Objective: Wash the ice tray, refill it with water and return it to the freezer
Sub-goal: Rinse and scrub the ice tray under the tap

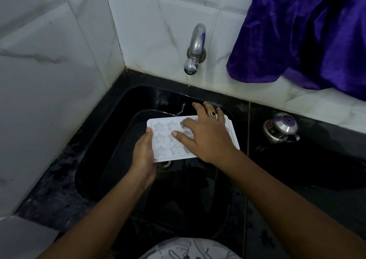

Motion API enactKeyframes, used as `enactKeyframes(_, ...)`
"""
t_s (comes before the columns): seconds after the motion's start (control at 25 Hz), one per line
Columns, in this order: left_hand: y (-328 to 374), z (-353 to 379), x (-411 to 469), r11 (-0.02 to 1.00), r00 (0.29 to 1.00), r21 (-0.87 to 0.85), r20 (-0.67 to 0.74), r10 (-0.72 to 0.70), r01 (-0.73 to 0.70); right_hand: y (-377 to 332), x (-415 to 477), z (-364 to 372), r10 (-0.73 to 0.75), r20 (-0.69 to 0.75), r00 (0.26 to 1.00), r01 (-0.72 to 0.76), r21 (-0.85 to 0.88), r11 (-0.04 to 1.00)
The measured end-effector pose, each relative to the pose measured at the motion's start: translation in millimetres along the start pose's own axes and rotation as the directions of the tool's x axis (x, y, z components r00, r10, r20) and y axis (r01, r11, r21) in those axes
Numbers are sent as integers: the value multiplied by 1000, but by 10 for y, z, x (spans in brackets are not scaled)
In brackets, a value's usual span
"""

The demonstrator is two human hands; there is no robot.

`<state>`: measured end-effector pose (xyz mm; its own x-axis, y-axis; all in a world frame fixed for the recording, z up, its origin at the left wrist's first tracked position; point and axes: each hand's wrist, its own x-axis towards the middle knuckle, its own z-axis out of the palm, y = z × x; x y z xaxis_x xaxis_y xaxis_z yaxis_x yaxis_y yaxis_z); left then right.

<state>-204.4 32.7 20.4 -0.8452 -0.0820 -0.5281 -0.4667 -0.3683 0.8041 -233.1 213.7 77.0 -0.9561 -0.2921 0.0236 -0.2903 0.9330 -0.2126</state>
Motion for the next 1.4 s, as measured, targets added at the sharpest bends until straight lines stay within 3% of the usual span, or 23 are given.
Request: enactKeyframes(1.4, 31, -43, 17, 1000, 1000, 13, -16, 20, -20, 8, -11, -55, -27, 71, 997, 24, 44, 999)
